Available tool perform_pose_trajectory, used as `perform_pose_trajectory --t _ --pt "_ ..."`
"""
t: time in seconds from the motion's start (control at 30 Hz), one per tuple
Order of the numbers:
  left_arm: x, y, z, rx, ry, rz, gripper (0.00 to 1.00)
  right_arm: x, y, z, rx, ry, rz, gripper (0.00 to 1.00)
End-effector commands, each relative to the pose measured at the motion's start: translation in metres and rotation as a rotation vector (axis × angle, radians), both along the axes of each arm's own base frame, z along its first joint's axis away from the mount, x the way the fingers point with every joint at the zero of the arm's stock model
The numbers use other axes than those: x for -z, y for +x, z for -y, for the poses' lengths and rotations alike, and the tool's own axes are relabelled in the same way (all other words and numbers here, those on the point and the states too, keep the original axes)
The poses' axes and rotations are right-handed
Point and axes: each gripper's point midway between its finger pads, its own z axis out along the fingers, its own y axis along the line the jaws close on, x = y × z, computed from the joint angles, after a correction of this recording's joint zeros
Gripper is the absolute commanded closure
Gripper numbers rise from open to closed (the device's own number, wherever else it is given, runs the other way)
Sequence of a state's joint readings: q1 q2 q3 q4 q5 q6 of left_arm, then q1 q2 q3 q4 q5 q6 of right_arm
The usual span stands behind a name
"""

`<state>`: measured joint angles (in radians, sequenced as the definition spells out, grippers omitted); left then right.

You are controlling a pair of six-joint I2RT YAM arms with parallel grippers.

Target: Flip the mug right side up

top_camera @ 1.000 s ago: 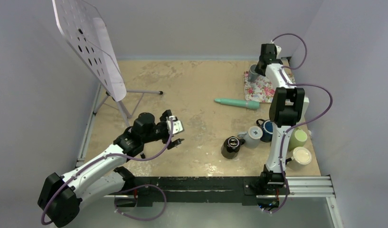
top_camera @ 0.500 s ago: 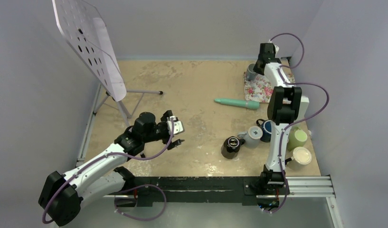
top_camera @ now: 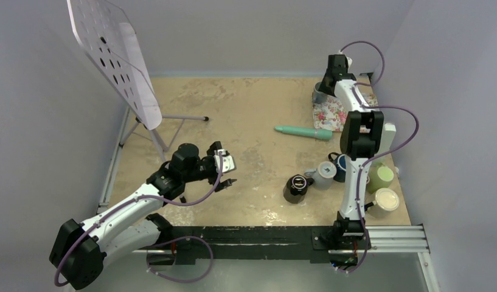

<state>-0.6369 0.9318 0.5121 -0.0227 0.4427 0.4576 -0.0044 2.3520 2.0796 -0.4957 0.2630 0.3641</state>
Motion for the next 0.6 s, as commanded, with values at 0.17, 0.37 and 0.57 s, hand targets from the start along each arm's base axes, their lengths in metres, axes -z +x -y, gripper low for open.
perform_pose_trajectory --t 0.17,0.37,0.57 --pt "-0.031 0.001 0.010 0.039 -0.077 0.065 0.00 -0.097 -0.002 -0.009 -0.021 -0.092 0.153 0.35" --pt "-0.030 -0.005 0.010 0.063 -0.086 0.059 0.01 -0.186 -0.056 -0.040 -0.219 -0.211 0.225 0.29" --pt "-0.032 -0.011 0.011 0.083 -0.093 0.044 0.00 -0.142 -0.174 -0.093 -0.314 -0.072 0.060 0.32"
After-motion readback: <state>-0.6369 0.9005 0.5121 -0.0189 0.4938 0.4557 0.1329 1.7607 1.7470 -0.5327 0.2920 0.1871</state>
